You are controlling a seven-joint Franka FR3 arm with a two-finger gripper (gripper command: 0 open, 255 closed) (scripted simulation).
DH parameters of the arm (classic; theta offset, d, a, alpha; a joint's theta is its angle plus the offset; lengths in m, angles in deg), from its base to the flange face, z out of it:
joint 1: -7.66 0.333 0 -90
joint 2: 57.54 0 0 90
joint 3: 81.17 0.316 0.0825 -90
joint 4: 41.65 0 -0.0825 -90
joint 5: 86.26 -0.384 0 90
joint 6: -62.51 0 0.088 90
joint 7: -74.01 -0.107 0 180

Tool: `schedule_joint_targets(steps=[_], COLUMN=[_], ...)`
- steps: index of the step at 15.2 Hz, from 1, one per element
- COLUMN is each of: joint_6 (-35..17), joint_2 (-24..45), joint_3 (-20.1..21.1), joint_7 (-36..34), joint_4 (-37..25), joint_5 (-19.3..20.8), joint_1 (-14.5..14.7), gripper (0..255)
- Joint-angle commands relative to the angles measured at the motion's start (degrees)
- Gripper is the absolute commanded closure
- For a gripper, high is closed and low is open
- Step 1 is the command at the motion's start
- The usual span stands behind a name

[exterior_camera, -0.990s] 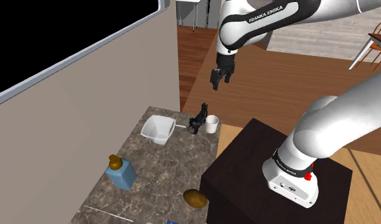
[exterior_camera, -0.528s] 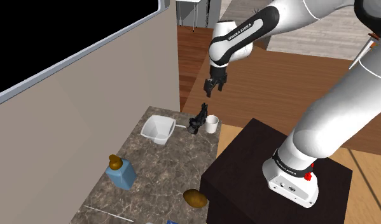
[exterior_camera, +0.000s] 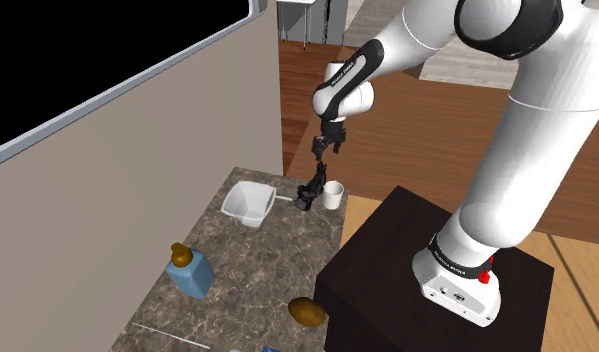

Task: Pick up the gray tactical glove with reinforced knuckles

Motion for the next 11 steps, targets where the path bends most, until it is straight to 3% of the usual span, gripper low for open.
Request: schedule_joint_targets(steps=[1, 4, 11], joint_6=[-2.03, -3.92, -8.05], joint_2=[4.94, 10.54, 15.52], joint_3=[0.4, 1.14, 2.4], joint_7=[1.19, 2.55, 4.16], joint_4=[-2.83, -6.43, -7.19], joint_5=[-2.06, -4.22, -6.08], joint_1=[-0.61, -1.77, -2.64], gripper=[0, 0, 0])
